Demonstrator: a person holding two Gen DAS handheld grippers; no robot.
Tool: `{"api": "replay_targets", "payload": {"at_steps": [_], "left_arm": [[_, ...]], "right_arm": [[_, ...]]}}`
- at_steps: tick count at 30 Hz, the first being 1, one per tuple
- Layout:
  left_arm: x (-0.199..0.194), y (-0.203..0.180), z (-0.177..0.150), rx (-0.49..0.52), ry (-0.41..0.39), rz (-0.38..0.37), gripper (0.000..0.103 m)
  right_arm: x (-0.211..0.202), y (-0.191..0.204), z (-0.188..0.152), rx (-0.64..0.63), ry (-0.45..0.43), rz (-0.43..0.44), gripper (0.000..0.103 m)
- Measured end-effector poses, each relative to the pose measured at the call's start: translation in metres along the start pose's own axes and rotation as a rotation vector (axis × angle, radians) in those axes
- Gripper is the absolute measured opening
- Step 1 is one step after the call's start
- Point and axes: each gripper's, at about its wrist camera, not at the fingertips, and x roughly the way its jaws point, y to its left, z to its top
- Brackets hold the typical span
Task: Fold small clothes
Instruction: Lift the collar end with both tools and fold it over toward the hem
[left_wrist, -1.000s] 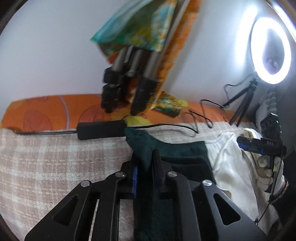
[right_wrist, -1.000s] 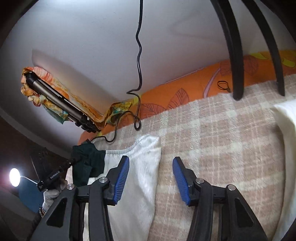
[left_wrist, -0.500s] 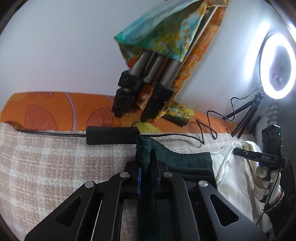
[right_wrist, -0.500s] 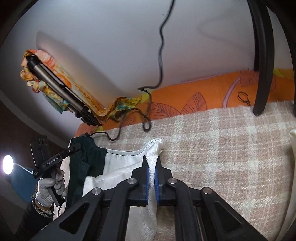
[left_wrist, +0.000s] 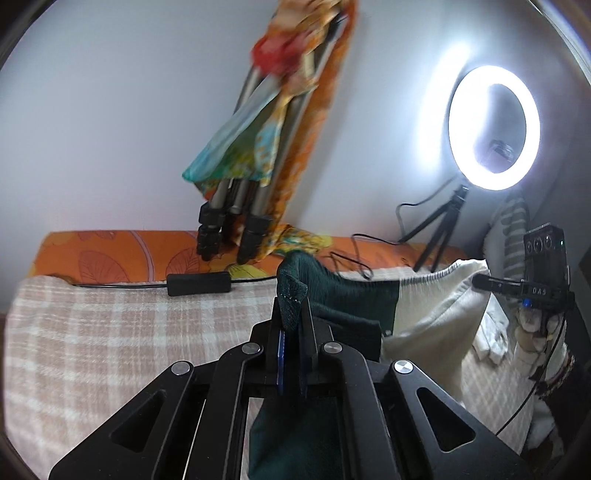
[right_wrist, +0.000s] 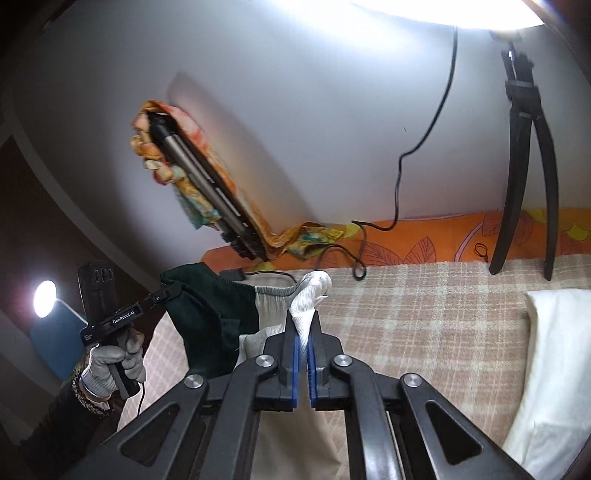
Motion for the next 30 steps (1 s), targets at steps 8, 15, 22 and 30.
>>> {"api": "replay_targets", "payload": {"at_steps": [8, 15, 22, 30], "left_arm": [[-0.057, -0.034, -0.034, 0.042, -0.015, 0.002, 0.004], [-0.091, -0.058, -0.092, 0.074, 0.022, 0.001, 0.004], [-0.111, -0.07, -0.163, 0.147, 0.096, 0.037, 0.004], [-0.135, -0.08, -0.211, 0.269, 0.173, 0.11, 0.008]], "right_arm": [[-0.047, 0.054, -0.043, -0.079, 0.005, 0.009, 0.001], [-0.072, 0.077, -0.111, -0.085, 0.026, -0.005, 0.001], [-0.085, 0.088, -0.183, -0.111, 0.036, -0.035, 0.001], [-0.091, 0.101, -0.243, -0.233, 0.074, -0.158, 0.002]]}}
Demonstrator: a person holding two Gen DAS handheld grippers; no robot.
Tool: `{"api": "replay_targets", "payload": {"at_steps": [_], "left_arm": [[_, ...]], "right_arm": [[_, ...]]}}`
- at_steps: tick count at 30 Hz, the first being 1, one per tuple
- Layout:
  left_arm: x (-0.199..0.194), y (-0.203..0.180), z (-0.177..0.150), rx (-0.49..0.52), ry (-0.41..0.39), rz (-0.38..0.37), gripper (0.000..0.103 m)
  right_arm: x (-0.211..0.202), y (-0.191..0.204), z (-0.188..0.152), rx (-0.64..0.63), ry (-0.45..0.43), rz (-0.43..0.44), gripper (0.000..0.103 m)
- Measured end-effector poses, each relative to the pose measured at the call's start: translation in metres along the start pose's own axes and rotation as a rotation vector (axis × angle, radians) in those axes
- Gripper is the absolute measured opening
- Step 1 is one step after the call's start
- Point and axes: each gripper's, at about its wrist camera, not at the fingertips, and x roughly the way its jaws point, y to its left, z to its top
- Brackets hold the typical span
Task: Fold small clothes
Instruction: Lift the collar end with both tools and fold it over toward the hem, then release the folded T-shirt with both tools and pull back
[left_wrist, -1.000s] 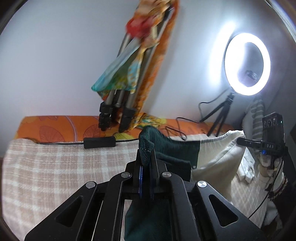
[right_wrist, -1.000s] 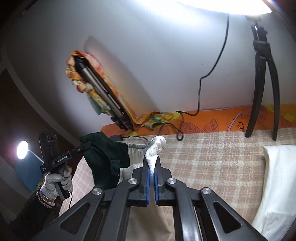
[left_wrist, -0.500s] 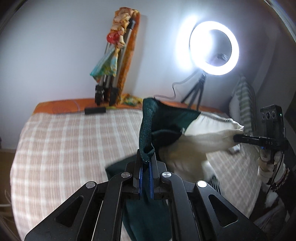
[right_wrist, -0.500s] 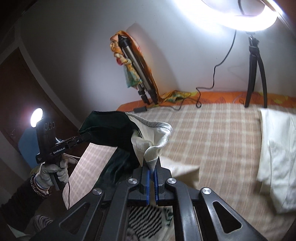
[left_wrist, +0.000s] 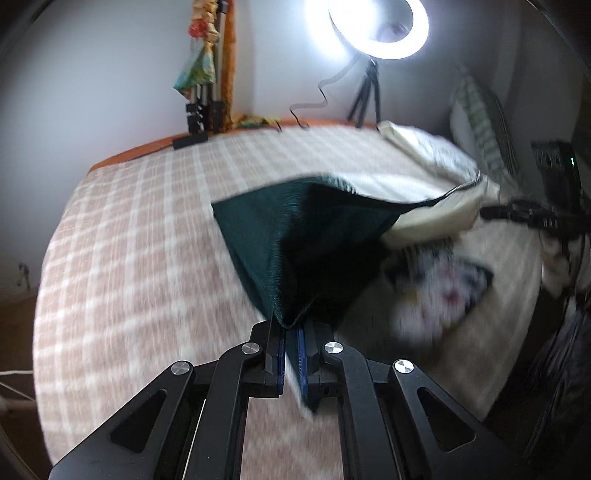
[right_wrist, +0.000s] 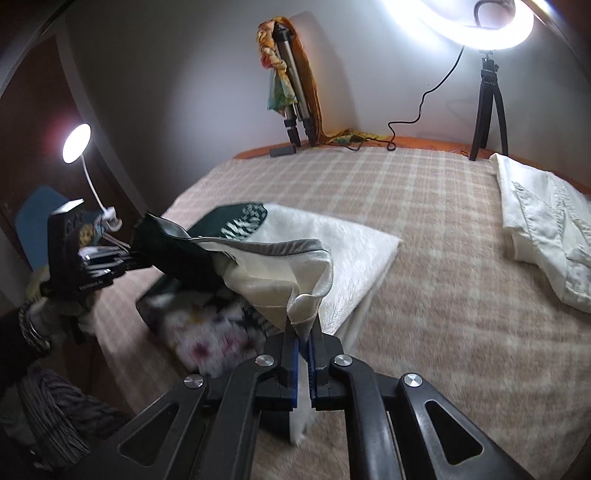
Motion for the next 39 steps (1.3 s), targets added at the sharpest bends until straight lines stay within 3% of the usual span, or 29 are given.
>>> {"api": "replay_targets", "payload": {"at_steps": [2, 3, 4, 6, 9, 11, 17, 20, 23, 27, 28, 30, 33, 35, 39], "left_arm": [[-0.011, -0.005, -0.009, 0.037, 0.0, 0.023, 0.013], [-0.016, -0.008, -0.014, 0.057, 0.008, 0.027, 0.022], [-0.021, -0.009, -0.018, 0.075, 0.014, 0.034, 0.036], [-0.03, -0.012, -0.028, 0.101, 0.012, 0.062, 0.048], [-0.043, -0.011, -0.041, 0.087, 0.019, 0.055, 0.048], [-0.052, -0.005, -0.044, 0.041, 0.008, 0.03, 0.048], [-0.046, 0.02, -0.041, -0.247, 0.004, -0.119, 0.049], [-0.029, 0.029, -0.04, -0.406, 0.025, -0.214, 0.048], [-0.015, 0.032, -0.042, -0.51, 0.029, -0.273, 0.048], [0.004, 0.031, -0.047, -0.588, 0.061, -0.306, 0.041], [0.005, 0.03, -0.047, -0.586, 0.062, -0.303, 0.025], [0.005, 0.028, -0.045, -0.576, 0.062, -0.291, 0.009], [-0.002, 0.026, -0.041, -0.543, 0.038, -0.269, 0.006], [-0.007, 0.027, -0.04, -0.526, 0.029, -0.249, 0.006], [-0.005, 0.029, -0.048, -0.498, 0.055, -0.204, 0.005]], "right_arm": [[-0.005, 0.003, -0.012, -0.036, 0.007, -0.049, 0.005], [-0.007, 0.003, -0.017, -0.046, 0.012, -0.066, 0.006], [-0.011, 0.003, -0.023, -0.055, 0.017, -0.083, 0.008], [-0.019, 0.003, -0.03, -0.059, 0.031, -0.089, 0.017], [-0.038, 0.009, -0.041, -0.092, 0.029, -0.067, 0.03], [-0.05, 0.013, -0.048, -0.097, 0.021, -0.048, 0.032], [-0.056, -0.02, -0.045, 0.186, -0.007, 0.092, 0.039], [-0.039, -0.038, -0.048, 0.339, 0.03, 0.162, 0.039], [-0.024, -0.043, -0.051, 0.396, 0.067, 0.188, 0.039], [-0.007, -0.047, -0.058, 0.451, 0.116, 0.213, 0.038], [-0.004, -0.049, -0.059, 0.472, 0.121, 0.226, 0.035], [-0.001, -0.052, -0.061, 0.504, 0.12, 0.259, 0.027], [-0.006, -0.05, -0.059, 0.513, 0.092, 0.307, 0.007], [-0.016, -0.041, -0.051, 0.47, 0.056, 0.309, 0.001], [-0.026, -0.033, -0.045, 0.389, 0.043, 0.208, 0.0]]}}
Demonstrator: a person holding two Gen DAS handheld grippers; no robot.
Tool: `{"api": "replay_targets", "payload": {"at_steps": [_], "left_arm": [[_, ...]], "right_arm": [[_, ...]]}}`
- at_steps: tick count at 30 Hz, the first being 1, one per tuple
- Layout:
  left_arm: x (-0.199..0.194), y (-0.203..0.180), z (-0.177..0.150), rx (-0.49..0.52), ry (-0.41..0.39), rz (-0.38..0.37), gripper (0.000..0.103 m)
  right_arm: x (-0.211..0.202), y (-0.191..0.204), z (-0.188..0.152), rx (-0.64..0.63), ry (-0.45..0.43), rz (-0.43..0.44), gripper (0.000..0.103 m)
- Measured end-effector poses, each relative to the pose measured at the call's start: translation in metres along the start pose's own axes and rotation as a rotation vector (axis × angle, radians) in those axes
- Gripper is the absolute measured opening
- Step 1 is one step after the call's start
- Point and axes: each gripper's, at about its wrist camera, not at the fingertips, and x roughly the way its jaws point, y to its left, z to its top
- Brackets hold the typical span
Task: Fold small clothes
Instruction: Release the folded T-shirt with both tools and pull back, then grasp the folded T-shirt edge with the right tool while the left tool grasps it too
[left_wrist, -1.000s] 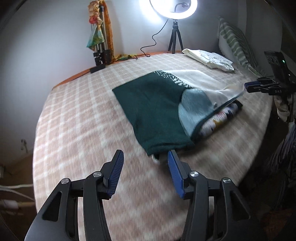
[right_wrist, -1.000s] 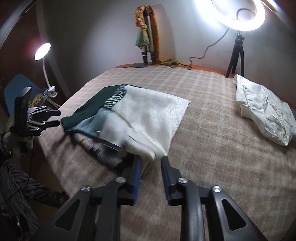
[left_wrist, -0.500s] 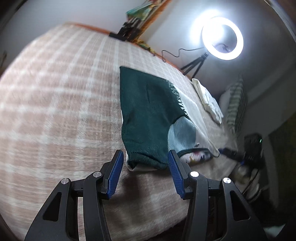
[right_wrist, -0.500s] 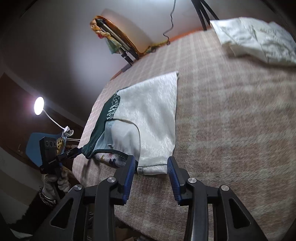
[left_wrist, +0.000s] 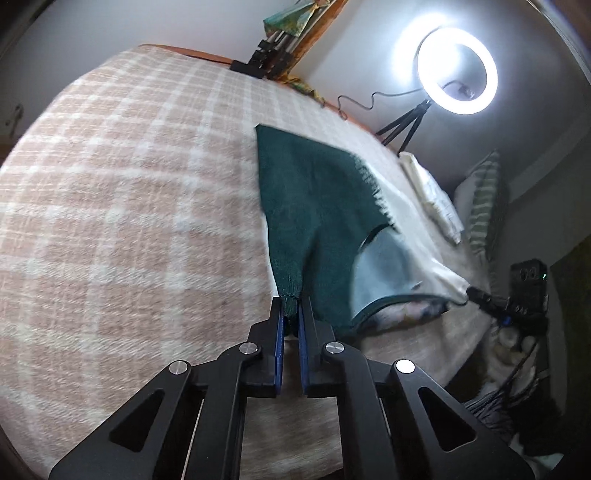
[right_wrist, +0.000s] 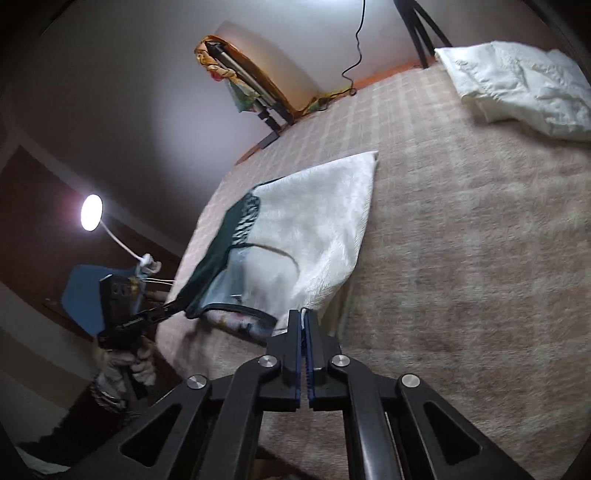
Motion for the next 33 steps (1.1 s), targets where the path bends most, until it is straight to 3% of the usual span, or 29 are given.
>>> {"api": "replay_targets", "payload": {"at_steps": [4, 8, 11, 12, 13, 15, 19, 26, 33], "left_arm": [[0.001, 0.004, -0.004, 0.013, 0.004, 0.035, 0.005], [-0.006, 0.007, -0.005, 0.017, -0.016, 0.051, 0.005], [-0.011, 0.01, -0.004, -0.017, -0.012, 0.037, 0.016], [-0.013, 0.01, -0.004, -0.03, -0.007, 0.032, 0.032], [-0.015, 0.01, -0.004, -0.041, -0.005, 0.028, 0.05], [-0.02, 0.009, -0.007, -0.063, -0.018, 0.013, 0.058], [-0.019, 0.017, -0.014, -0.186, -0.01, -0.088, 0.059], [-0.011, 0.029, -0.017, -0.337, -0.006, -0.165, 0.059], [-0.006, 0.026, -0.012, -0.351, -0.008, -0.159, 0.059]], "right_arm": [[0.008, -0.012, -0.002, 0.026, 0.039, -0.061, 0.0], [0.007, -0.006, -0.002, -0.035, 0.052, -0.081, 0.002], [0.004, 0.002, 0.001, -0.085, 0.048, -0.115, 0.02], [0.002, 0.002, 0.003, -0.088, 0.037, -0.116, 0.041], [-0.001, 0.002, 0.005, -0.089, 0.018, -0.115, 0.044], [-0.004, 0.001, 0.011, -0.097, 0.006, -0.098, 0.045], [-0.003, -0.001, 0.025, -0.088, -0.008, -0.058, 0.069], [0.016, -0.034, 0.048, 0.053, 0.009, -0.014, 0.07], [0.024, -0.059, 0.068, 0.176, -0.02, 0.025, 0.069]]}}
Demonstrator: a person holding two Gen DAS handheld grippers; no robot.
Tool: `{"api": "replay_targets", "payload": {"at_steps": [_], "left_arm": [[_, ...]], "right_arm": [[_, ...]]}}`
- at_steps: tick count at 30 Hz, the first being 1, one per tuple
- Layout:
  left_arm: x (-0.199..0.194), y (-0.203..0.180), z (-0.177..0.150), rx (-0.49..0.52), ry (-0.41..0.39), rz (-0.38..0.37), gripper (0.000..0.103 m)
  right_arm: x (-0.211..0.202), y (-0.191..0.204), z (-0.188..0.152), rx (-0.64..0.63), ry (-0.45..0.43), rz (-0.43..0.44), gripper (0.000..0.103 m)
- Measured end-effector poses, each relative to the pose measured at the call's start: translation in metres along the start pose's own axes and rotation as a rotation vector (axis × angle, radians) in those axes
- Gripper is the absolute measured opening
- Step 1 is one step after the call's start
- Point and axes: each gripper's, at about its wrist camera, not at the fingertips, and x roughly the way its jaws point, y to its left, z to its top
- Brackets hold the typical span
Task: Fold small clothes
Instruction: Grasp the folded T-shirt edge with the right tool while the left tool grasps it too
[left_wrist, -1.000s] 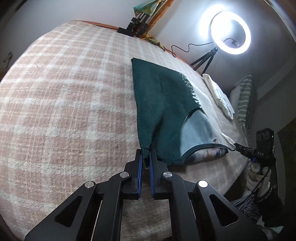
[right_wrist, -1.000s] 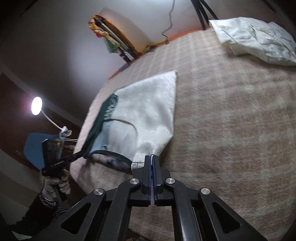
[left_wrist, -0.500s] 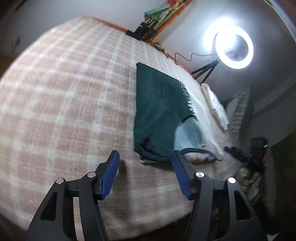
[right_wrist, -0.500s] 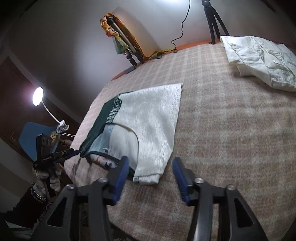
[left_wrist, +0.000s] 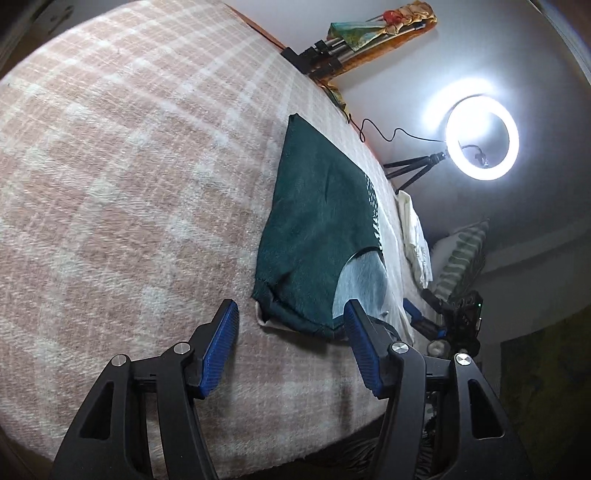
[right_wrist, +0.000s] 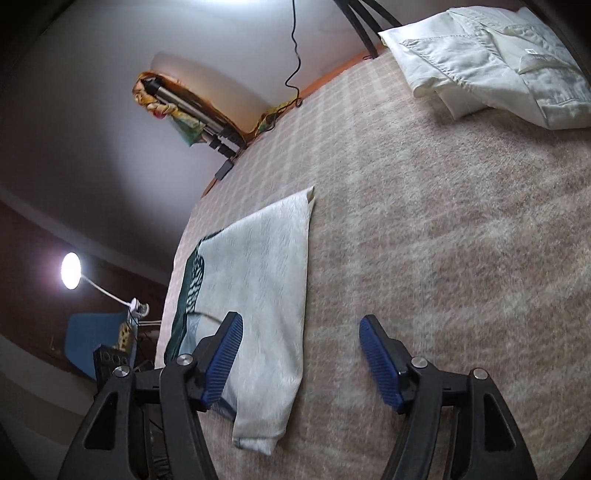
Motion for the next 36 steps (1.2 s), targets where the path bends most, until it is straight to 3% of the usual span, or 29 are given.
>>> {"api": "replay_targets", "payload": {"at_steps": [6, 12, 20, 24, 27, 30, 33, 36], "left_arm": [[0.019, -0.015, 0.005, 0.018, 0.013, -0.007, 0.058], [0.037, -0.025, 0.013, 0.032, 0.029, -0.014, 0.056], [0.056, -0.042, 0.02, 0.09, 0.048, 0.01, 0.054], [0.065, -0.044, 0.024, 0.085, 0.064, 0.017, 0.04], [0.069, -0.049, 0.024, 0.119, 0.065, 0.046, 0.03], [0.071, -0.053, 0.024, 0.153, 0.066, 0.068, 0.013], [0.074, -0.059, 0.024, 0.186, 0.061, 0.082, 0.011], [0.076, -0.073, 0.023, 0.257, 0.037, 0.119, 0.009]], "right_arm": [[0.011, -0.005, 0.017, 0.059, -0.025, 0.045, 0.065], [0.035, -0.002, 0.037, 0.081, -0.018, 0.076, 0.045], [0.065, 0.014, 0.048, 0.102, -0.003, 0.116, 0.04], [0.08, 0.023, 0.053, 0.096, 0.008, 0.135, 0.039], [0.09, 0.027, 0.056, 0.091, 0.025, 0.136, 0.032], [0.094, 0.027, 0.056, 0.103, 0.035, 0.138, 0.021], [0.096, 0.028, 0.055, 0.086, 0.055, 0.109, 0.008], [0.092, 0.037, 0.053, 0.031, 0.053, 0.053, 0.003]]}}
